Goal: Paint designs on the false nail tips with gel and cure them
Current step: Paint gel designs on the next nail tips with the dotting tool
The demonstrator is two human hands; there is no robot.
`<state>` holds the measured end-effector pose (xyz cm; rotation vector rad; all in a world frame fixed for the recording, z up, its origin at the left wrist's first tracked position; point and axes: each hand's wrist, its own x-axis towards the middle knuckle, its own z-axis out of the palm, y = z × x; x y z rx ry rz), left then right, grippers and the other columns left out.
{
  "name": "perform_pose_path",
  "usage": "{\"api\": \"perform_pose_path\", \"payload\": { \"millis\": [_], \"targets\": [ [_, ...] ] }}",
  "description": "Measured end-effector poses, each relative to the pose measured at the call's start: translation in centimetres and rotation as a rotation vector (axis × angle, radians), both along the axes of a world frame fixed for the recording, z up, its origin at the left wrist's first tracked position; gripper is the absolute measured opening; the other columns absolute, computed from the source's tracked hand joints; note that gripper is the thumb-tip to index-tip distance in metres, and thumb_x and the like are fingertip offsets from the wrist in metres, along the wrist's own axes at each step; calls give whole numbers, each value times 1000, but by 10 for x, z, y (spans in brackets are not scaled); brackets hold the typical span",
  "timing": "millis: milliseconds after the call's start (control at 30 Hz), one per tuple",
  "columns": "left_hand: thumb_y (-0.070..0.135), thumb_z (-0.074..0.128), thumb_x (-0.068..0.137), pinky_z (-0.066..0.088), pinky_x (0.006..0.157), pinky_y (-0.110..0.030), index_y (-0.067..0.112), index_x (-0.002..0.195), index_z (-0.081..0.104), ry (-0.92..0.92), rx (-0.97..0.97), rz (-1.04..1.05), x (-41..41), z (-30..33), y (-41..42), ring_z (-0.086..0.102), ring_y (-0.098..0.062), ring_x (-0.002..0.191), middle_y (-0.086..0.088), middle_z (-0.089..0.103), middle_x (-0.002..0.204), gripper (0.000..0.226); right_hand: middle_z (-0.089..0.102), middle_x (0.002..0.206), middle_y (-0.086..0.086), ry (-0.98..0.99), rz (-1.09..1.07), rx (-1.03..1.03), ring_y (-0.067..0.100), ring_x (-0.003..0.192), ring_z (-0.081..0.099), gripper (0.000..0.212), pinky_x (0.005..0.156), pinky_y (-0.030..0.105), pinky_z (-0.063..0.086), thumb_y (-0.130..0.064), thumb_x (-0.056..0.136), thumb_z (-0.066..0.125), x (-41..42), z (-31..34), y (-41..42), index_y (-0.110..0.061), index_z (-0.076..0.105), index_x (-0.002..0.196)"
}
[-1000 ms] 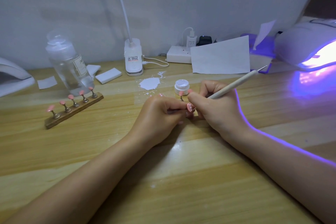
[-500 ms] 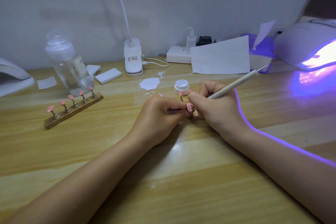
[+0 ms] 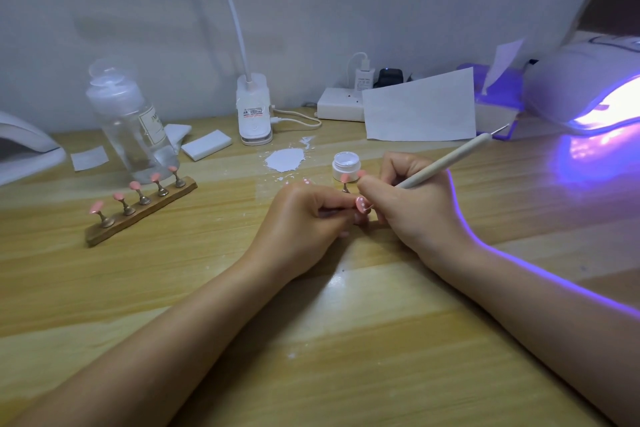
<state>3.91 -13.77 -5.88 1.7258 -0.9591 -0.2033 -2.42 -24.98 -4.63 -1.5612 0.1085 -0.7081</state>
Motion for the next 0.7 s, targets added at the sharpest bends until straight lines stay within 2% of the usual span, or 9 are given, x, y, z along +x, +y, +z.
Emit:
{"api": "perform_pose_path", "payload": {
  "millis": [200,367,533,700],
  "targets": [
    [0,65,80,52,61,-13,14,93,71,1,1,4,0,0,0,58,9,66,8,71,77,20,44,33,-8,7,-3,-12,3,34,44,47,38,9,33,13,77,57,0,0,0,-10,33,44],
    [0,65,81,48,58,-9,10,92,72,4,3,1,0,0,0,57,13,64,6,70,75,17,45,33,-8,5,-4,-7,5,34,46,46,37,10,33,11,77,58,0,0,-1,-11,34,45],
    [0,65,80,49,59,-10,12,92,71,3,-4,-1,0,-1,0,57,10,64,4,70,75,19,45,34,-7,1,-4,10,13,39,49,48,38,12,35,10,77,59,0,0,0,-13,34,44],
    [3,65,81,51,61,-12,10,92,73,-6,11,-3,0,0,0,58,8,66,4,72,81,15,45,34,-6,3,4,21,12,39,49,47,39,12,36,11,77,58,0,0,0,-11,33,44]
  ]
}}
